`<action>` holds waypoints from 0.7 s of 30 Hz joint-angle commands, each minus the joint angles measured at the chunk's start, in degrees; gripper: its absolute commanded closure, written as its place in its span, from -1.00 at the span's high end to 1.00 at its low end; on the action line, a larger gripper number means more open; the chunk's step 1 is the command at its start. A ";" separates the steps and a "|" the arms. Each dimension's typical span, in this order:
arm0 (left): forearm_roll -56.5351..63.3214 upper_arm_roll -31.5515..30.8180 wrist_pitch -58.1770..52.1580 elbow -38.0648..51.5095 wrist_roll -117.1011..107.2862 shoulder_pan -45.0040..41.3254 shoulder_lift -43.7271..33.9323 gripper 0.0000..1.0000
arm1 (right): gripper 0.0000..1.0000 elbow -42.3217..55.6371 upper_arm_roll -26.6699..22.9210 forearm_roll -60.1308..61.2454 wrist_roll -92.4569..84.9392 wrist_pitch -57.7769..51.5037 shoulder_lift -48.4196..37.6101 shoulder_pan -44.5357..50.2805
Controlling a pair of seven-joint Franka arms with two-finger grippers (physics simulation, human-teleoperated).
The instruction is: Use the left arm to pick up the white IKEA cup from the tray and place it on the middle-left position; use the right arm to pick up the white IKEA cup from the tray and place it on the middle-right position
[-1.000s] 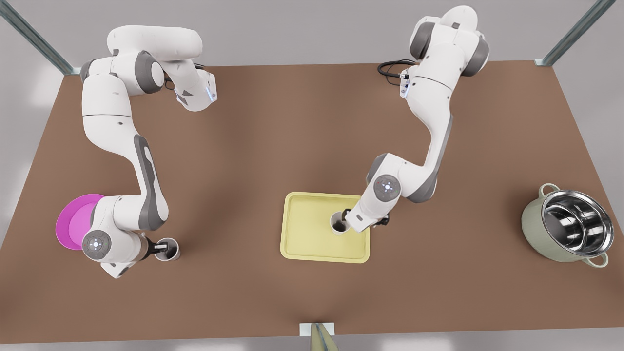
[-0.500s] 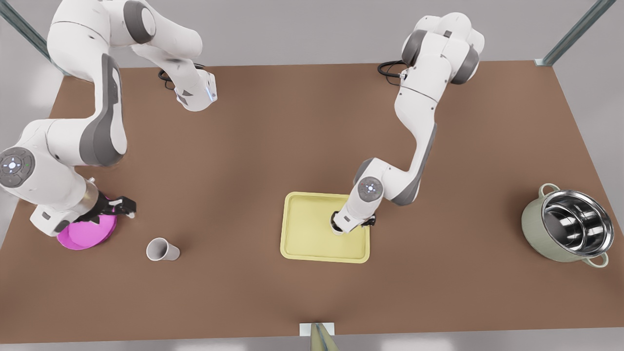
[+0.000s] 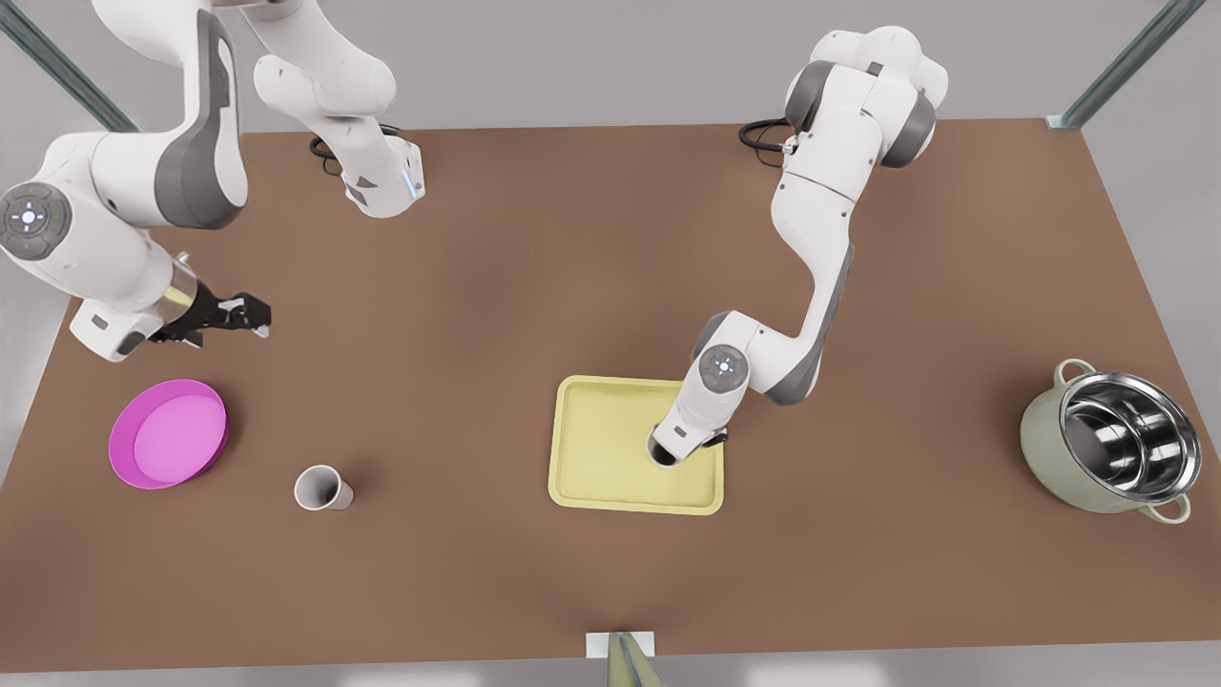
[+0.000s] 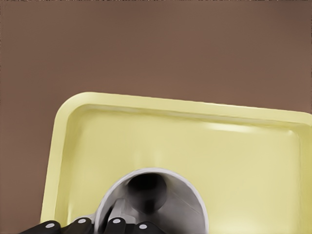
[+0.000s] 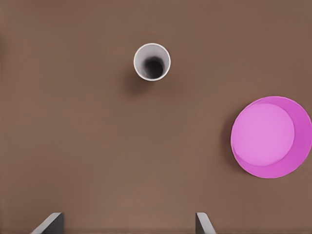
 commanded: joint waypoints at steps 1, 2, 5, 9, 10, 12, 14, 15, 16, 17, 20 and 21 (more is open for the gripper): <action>-0.59 -0.02 -0.27 0.03 -4.13 0.02 -0.42 -0.74 | 1.00 0.02 0.02 0.23 -0.06 -0.06 0.10 0.36; -0.68 0.07 -0.53 0.03 -4.13 0.11 -1.30 -0.74 | 1.00 0.02 0.02 0.23 -0.06 -0.06 0.10 0.28; -0.50 0.42 -4.30 0.03 -3.34 2.13 -3.94 -0.74 | 1.00 0.02 0.02 0.23 -0.06 -0.14 0.10 0.36; -0.76 0.42 -11.43 -0.40 7.37 8.54 -7.54 -0.74 | 1.00 0.11 -0.16 0.41 -0.41 -0.06 0.45 0.28; -0.76 0.42 -11.96 -0.58 11.68 11.09 -7.90 -0.74 | 1.00 0.11 -0.16 0.41 -0.41 -0.06 0.45 0.28; -0.76 0.33 -11.96 -0.93 18.63 15.40 -7.90 -0.74 | 1.00 0.11 -0.16 0.41 -0.41 -0.06 0.45 0.28; -0.76 0.33 -11.96 -1.37 25.13 18.65 -7.81 -0.74 | 1.00 0.11 -0.16 0.41 -0.32 0.03 0.45 0.28; -0.68 0.33 -11.87 -2.07 27.86 20.50 -7.90 -0.74 | 1.00 0.11 -0.16 0.41 -0.32 0.03 0.45 0.28; -0.68 0.33 -11.87 -2.16 29.79 21.81 -7.81 -0.74 | 1.00 0.11 -0.16 0.41 -0.23 0.03 0.45 0.28; -0.76 0.33 -11.52 -2.16 32.60 23.75 -7.81 -0.74 | 1.00 0.11 -0.16 0.41 -0.23 0.12 0.54 0.28; -0.33 0.77 -7.65 -4.27 35.77 26.12 -7.90 -0.74 | 1.00 0.11 -0.16 0.41 -0.23 0.12 0.63 0.28; -0.06 0.86 -6.77 -5.06 36.12 27.00 -8.25 -0.74 | 1.00 0.11 -0.16 0.41 -0.23 0.12 0.63 0.36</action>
